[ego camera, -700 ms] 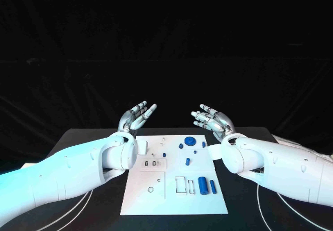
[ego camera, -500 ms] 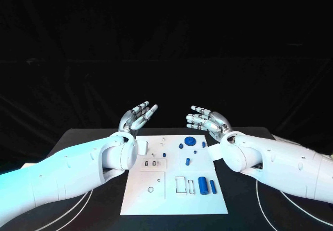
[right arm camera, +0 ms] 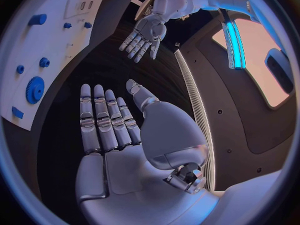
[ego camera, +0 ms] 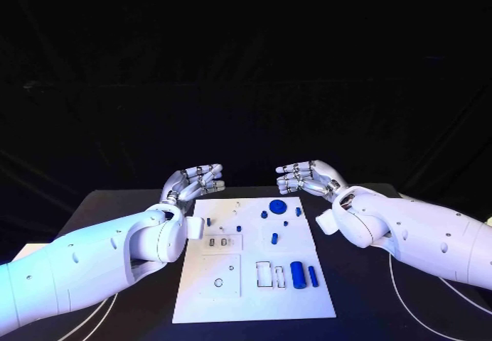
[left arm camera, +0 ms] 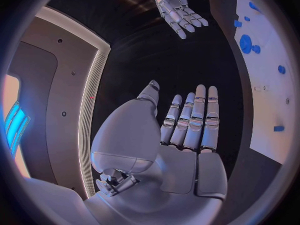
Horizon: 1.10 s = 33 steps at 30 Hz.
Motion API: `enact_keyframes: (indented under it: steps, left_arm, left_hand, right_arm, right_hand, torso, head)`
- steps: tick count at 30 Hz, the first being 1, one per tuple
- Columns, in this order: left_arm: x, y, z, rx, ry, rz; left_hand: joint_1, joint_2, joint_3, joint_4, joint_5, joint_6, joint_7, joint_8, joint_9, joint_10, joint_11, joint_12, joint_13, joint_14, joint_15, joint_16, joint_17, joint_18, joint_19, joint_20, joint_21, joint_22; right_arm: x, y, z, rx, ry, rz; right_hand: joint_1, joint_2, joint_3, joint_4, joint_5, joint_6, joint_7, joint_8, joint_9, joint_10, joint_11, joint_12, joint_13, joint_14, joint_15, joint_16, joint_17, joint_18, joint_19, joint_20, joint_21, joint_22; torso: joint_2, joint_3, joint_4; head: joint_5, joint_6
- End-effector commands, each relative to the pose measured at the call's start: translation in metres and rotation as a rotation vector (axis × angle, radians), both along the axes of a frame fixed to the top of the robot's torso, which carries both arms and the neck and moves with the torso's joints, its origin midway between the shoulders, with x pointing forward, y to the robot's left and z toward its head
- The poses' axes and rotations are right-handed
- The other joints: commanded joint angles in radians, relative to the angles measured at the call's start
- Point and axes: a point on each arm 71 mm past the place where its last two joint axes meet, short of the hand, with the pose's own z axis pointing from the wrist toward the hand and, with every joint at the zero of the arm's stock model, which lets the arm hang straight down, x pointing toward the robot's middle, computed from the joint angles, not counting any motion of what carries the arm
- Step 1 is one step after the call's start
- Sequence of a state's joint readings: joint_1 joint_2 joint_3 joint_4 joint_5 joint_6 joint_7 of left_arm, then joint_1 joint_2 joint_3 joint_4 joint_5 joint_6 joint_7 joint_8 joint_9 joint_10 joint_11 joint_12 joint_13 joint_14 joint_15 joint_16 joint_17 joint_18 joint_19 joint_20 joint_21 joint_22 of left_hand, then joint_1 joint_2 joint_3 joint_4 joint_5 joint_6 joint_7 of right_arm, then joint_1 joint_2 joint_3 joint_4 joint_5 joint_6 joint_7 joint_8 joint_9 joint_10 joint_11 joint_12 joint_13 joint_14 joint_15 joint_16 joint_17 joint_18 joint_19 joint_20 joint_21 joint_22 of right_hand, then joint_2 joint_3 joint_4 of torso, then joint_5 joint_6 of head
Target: Assemble the parts on the task board
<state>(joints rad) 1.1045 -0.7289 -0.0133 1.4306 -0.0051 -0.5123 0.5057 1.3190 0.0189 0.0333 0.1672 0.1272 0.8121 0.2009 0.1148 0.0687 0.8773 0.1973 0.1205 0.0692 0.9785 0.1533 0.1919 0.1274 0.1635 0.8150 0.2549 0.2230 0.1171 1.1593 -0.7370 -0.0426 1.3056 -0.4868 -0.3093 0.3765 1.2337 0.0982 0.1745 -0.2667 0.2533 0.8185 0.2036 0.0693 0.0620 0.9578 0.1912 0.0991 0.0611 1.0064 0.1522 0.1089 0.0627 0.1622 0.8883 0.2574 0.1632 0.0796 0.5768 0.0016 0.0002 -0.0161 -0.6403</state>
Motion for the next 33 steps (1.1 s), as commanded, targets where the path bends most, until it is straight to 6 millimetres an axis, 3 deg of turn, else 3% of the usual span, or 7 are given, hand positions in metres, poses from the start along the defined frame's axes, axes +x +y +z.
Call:
enact_keyframes:
  steps: [1,6,10,16,18,28,33]
  left_arm:
    - [-0.007,-0.003,0.007,-0.014,-0.016,-0.064]
    - [-0.02,-0.006,0.013,-0.032,-0.003,-0.097]
    - [-0.028,-0.008,0.018,-0.044,0.001,-0.12]
    - [-0.039,-0.008,0.026,-0.071,0.011,-0.145]
    - [-0.043,-0.009,0.03,-0.08,0.011,-0.156]
    - [-0.055,-0.019,0.042,-0.108,0.007,-0.199]
    - [-0.058,-0.021,0.044,-0.113,0.007,-0.208]
  left_hand:
    - [0.034,0.004,-0.013,-0.027,0.004,0.161,0.015,0.018,0.0,0.191,-0.042,0.018,0.006,0.202,-0.055,0.053,0.059,0.021,0.203,-0.045,0.059,0.019]
    - [0.033,0.004,-0.016,-0.028,0.004,0.167,0.014,0.014,-0.001,0.198,-0.042,0.012,0.006,0.194,-0.054,0.043,0.063,0.02,0.203,-0.045,0.052,0.014]
    - [0.034,0.005,-0.016,-0.028,0.004,0.168,0.014,0.013,-0.001,0.2,-0.043,0.011,0.006,0.194,-0.054,0.04,0.065,0.019,0.204,-0.045,0.05,0.013]
    - [0.035,0.005,-0.016,-0.03,0.004,0.17,0.013,0.012,-0.001,0.202,-0.043,0.01,0.006,0.196,-0.055,0.04,0.067,0.02,0.205,-0.046,0.049,0.013]
    - [0.035,0.005,-0.016,-0.03,0.004,0.17,0.013,0.012,-0.001,0.203,-0.043,0.01,0.006,0.196,-0.055,0.04,0.067,0.02,0.205,-0.046,0.049,0.013]
    - [0.037,0.006,-0.016,-0.031,0.004,0.171,0.013,0.011,-0.001,0.204,-0.044,0.008,0.005,0.198,-0.055,0.039,0.069,0.02,0.207,-0.046,0.048,0.012]
    - [0.037,0.006,-0.016,-0.032,0.004,0.171,0.013,0.01,-0.001,0.204,-0.044,0.007,0.005,0.198,-0.055,0.039,0.069,0.02,0.208,-0.046,0.048,0.012]
  right_arm:
    - [0.0,0.002,0.01,-0.169,-0.13,0.045]
    - [0.001,0.004,0.016,-0.321,-0.182,0.066]
    - [0.002,0.007,0.021,-0.506,-0.243,0.078]
    - [0.004,0.016,0.029,-0.748,-0.314,0.108]
    - [0.005,0.019,0.033,-0.823,-0.338,0.121]
    - [0.011,0.034,0.049,-1.082,-0.457,0.161]
    - [0.012,0.041,0.052,-1.131,-0.487,0.172]
  right_hand:
    - [0.001,-0.009,0.034,-0.019,-0.014,0.146,0.015,0.007,0.006,0.137,-0.033,0.003,0.004,0.164,-0.048,0.02,0.011,0.023,0.119,-0.042,0.046,0.008]
    - [0.006,-0.024,0.06,-0.021,-0.02,0.174,0.003,0.004,0.005,0.186,-0.052,-0.004,0.004,0.232,-0.071,0.031,0.022,0.023,0.174,-0.071,0.079,0.018]
    - [0.04,-0.057,0.071,-0.021,-0.026,0.202,-0.013,0.004,0.006,0.235,-0.074,-0.008,0.007,0.345,-0.108,0.073,0.051,0.022,0.261,-0.115,0.149,0.051]
    - [0.043,-0.086,0.058,-0.015,-0.037,0.225,-0.03,0.001,0.006,0.274,-0.098,-0.018,0.007,0.494,-0.15,0.15,0.107,0.021,0.362,-0.161,0.255,0.106]
    - [0.037,-0.088,0.058,-0.011,-0.045,0.234,-0.038,0.0,0.006,0.289,-0.104,-0.022,0.008,0.508,-0.16,0.196,0.14,0.019,0.383,-0.171,0.29,0.125]
    - [0.007,-0.102,0.088,0.002,-0.061,0.243,-0.052,-0.005,0.004,0.281,-0.117,-0.037,0.005,0.5,-0.17,0.419,0.308,0.017,0.389,-0.185,0.42,0.205]
    - [-0.002,-0.111,0.103,0.009,-0.065,0.24,-0.055,-0.005,0.005,0.255,-0.115,-0.036,0.005,0.498,-0.169,0.487,0.36,0.019,0.39,-0.185,0.464,0.232]
  torso:
    - [0.029,0.0026,-0.0003]
    - [0.053,0.0016,0.0037]
    - [0.073,0.0011,0.0103]
    - [0.104,0.0008,0.0174]
    - [0.114,-0.0005,0.0194]
    - [0.16,-0.0083,0.035]
    - [0.172,-0.0112,0.0397]
  head:
    - [0.0,0.005]
    - [0.003,0.01]
    - [0.003,0.014]
    - [-0.007,0.023]
    - [-0.009,0.029]
    - [-0.015,0.045]
    - [-0.019,0.051]
